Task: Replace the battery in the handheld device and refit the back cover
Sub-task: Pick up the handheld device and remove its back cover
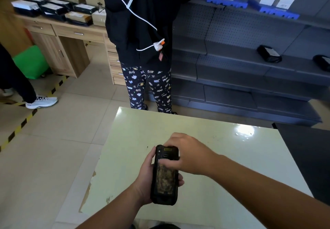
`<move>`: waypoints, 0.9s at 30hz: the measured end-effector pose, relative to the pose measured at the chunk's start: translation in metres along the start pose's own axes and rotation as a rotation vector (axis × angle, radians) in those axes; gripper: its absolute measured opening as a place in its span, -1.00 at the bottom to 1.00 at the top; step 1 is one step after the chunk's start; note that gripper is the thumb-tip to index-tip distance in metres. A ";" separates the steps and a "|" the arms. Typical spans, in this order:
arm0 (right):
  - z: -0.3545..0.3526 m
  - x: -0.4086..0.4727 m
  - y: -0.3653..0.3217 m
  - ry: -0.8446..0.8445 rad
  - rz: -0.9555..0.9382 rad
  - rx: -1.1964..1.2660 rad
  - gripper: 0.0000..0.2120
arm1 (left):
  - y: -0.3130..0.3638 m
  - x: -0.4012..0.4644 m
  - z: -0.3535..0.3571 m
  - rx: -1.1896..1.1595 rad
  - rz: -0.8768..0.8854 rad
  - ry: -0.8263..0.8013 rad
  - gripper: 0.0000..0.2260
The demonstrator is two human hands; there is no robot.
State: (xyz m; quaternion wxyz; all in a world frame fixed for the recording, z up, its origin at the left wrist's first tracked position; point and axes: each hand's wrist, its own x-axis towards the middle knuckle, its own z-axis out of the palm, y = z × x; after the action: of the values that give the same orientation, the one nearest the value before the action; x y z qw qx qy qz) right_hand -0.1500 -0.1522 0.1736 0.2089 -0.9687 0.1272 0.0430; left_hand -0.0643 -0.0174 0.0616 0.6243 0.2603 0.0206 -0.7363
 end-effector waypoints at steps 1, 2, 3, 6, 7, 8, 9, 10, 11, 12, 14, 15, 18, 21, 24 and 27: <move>0.007 0.003 -0.006 0.040 0.034 -0.002 -0.66 | 0.002 -0.001 0.001 -0.003 0.017 0.019 -0.27; 0.012 0.005 -0.011 0.075 0.051 -0.030 -0.67 | 0.004 -0.002 0.002 -0.009 0.029 0.034 -0.28; 0.017 0.008 -0.015 0.106 0.059 -0.056 -0.68 | 0.006 -0.004 0.003 -0.016 0.036 0.046 -0.28; 0.021 0.011 -0.020 0.154 0.087 -0.062 -0.70 | 0.011 -0.008 0.005 -0.021 0.035 0.066 -0.29; 0.022 0.012 -0.020 0.163 0.093 -0.059 -0.70 | 0.012 -0.009 0.006 -0.021 0.035 0.070 -0.29; 0.023 0.012 -0.021 0.171 0.101 -0.059 -0.70 | 0.013 -0.009 0.006 -0.016 0.036 0.076 -0.30; 0.025 0.013 -0.022 0.186 0.110 -0.059 -0.70 | 0.014 -0.009 0.007 -0.010 0.040 0.085 -0.30; 0.027 0.014 -0.023 0.206 0.120 -0.056 -0.71 | 0.014 -0.010 0.008 -0.007 0.042 0.093 -0.31; 0.029 0.014 -0.024 0.232 0.130 -0.045 -0.73 | 0.014 -0.009 0.009 -0.008 0.042 0.100 -0.32; 0.031 0.014 -0.026 0.255 0.145 -0.030 -0.74 | 0.014 -0.009 0.010 -0.006 0.043 0.108 -0.33; 0.034 0.015 -0.027 0.290 0.172 -0.012 -0.76 | 0.015 -0.008 0.011 0.009 0.049 0.128 -0.35; 0.036 0.015 -0.028 0.302 0.183 -0.003 -0.76 | 0.015 -0.007 0.011 0.016 0.053 0.134 -0.36; 0.038 0.015 -0.030 0.318 0.258 0.066 -0.76 | 0.018 -0.007 0.011 0.027 0.067 0.142 -0.38; 0.043 0.018 -0.030 0.288 0.365 0.176 -0.77 | 0.016 -0.005 0.009 0.058 0.094 0.202 -0.37; 0.036 0.018 -0.031 0.236 0.685 0.762 -0.72 | 0.017 -0.004 0.008 0.055 0.139 0.217 -0.30; 0.030 0.016 -0.026 0.080 0.883 1.044 -0.89 | 0.019 -0.002 0.007 0.057 0.162 0.247 -0.25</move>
State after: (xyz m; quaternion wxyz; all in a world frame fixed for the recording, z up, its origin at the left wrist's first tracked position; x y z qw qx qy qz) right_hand -0.1282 -0.1201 0.1544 0.6067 -0.5990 0.5222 0.0212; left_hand -0.0487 -0.0224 0.0736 0.6666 0.3673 0.0554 -0.6463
